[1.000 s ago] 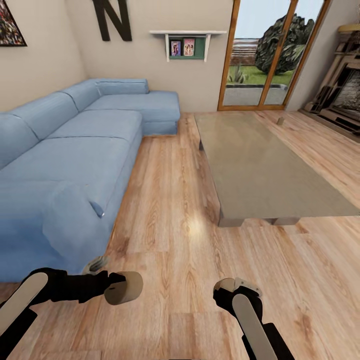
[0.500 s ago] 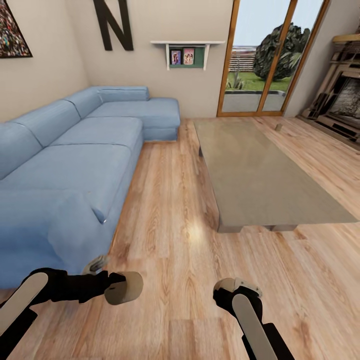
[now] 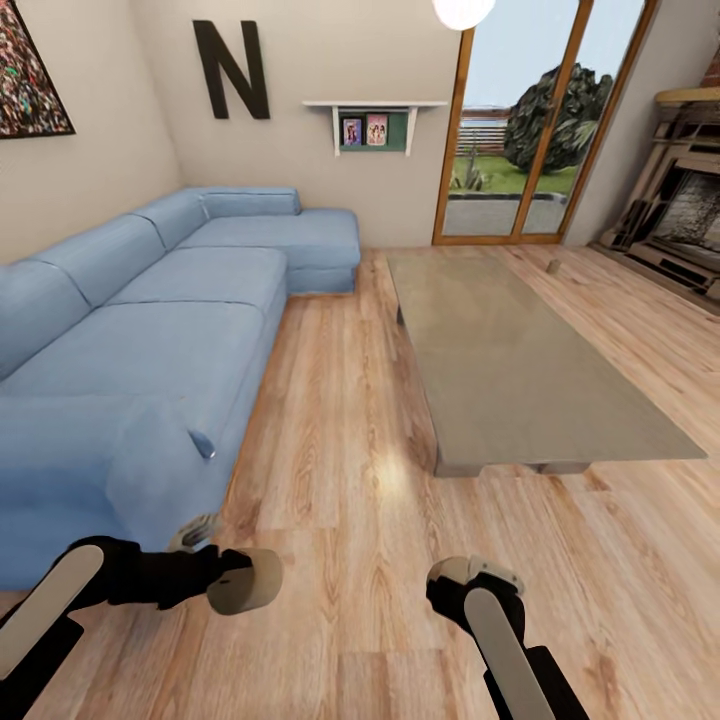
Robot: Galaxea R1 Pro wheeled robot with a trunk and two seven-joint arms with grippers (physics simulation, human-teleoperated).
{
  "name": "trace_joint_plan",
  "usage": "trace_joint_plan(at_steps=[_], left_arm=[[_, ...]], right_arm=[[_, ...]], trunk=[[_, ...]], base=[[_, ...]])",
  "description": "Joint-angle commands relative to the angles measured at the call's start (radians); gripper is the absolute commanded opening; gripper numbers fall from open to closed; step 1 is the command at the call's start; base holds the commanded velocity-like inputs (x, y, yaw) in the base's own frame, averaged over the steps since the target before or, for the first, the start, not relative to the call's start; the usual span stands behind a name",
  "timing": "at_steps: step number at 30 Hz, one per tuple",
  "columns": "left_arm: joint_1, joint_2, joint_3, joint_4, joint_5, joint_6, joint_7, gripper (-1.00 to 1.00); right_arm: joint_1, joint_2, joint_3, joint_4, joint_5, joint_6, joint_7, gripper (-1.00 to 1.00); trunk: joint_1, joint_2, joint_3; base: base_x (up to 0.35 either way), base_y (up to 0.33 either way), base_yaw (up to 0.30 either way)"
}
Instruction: Place each of the two pumpkins and all three candles from the living room inside a cabinet in the living room (use any cabinet), then make sure every cabinet is closed, and position the cauldron so it is next to a table in the living room.
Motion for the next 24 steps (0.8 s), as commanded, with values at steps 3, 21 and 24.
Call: trace_joint_plan(at_steps=[3,21,24], left_arm=[[-0.002,-0.04,-0.001,-0.001,0.008,0.0,0.092,-1.0],[-0.008,-0.147,-0.001,0.01,-0.115,0.0,0.271,-1.0],[-0.007,-0.166,-0.001,0.011,-0.149,0.0,0.27,-1.0]], right_arm=[[-0.001,0.0,-0.001,-0.001,-0.009,0.006,-0.01,-1.0],[-0.001,0.001,-0.001,0.004,-0.01,0.006,-0.01,-1.0],[-0.001,0.001,-0.001,0.004,-0.01,0.006,-0.01,-1.0]], trunk=[[-0.012,0.021,0.014],[-0.081,0.147,0.1],[-0.092,0.168,0.114]], base=[[0.0,0.0,0.0],[0.0,0.0,0.0],[0.0,0.0,0.0]])
